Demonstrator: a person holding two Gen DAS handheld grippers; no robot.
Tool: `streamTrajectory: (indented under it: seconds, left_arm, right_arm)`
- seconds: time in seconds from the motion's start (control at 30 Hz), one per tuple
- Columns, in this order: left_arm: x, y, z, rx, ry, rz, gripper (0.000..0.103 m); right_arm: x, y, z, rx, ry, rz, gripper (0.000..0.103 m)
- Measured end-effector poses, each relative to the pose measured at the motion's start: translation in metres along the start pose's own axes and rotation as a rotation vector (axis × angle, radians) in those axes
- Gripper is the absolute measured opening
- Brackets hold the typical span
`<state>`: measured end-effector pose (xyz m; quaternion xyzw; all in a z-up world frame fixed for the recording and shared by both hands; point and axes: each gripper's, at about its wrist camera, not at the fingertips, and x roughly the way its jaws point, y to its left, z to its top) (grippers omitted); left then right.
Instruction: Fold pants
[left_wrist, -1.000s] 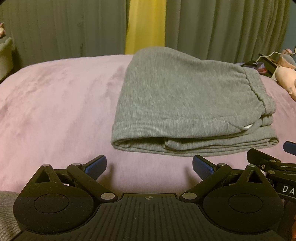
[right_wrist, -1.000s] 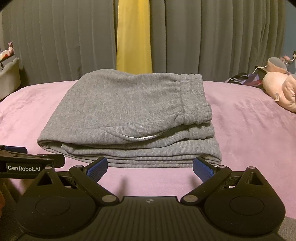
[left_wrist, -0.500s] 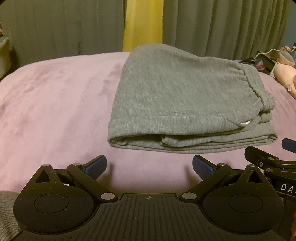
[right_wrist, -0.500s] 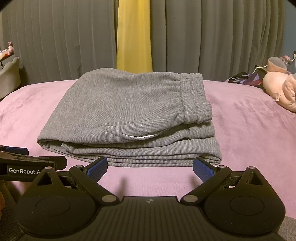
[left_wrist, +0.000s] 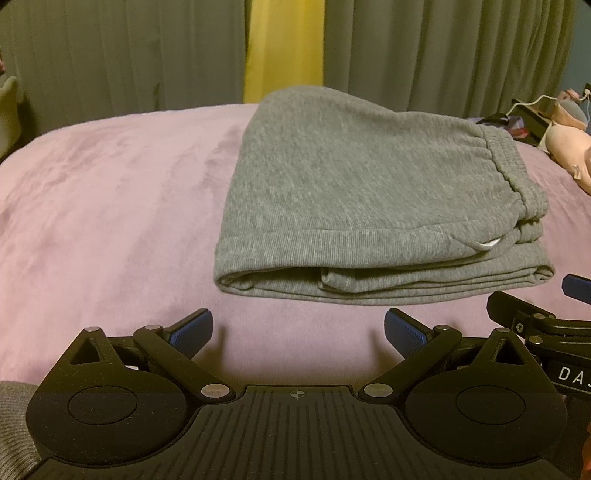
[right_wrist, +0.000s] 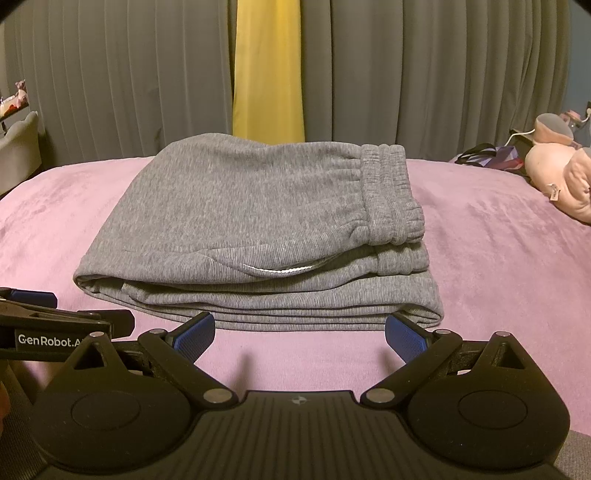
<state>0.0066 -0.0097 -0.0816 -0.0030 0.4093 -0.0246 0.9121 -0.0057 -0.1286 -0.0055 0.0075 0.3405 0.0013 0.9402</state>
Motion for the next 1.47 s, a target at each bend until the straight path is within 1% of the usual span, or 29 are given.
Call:
streamTrajectory:
  seconds: [0.47, 1.07, 1.3, 1.47]
  left_arm:
    - [0.0025, -0.0016, 0.0002, 0.027, 0.009, 0.009, 0.103]
    - [0.0032, 0.0045, 0.0015, -0.017, 0.009, -0.010, 0.103]
    - [0.0024, 0.0022, 0.0004, 0.006, 0.000, -0.014, 0.103]
    - [0.0037, -0.0003, 0.0000, 0.018, 0.015, -0.006, 0.103]
  right_arm:
    - [0.0005, -0.0002, -0.0007, -0.002, 0.000, -0.001, 0.099]
    - [0.0011, -0.0010, -0.0024, -0.008, 0.003, -0.002, 0.099]
    - [0.0021, -0.0010, -0.0023, -0.017, 0.007, -0.003, 0.099]
    - [0.0019, -0.0009, -0.0027, -0.018, 0.006, -0.004, 0.099]
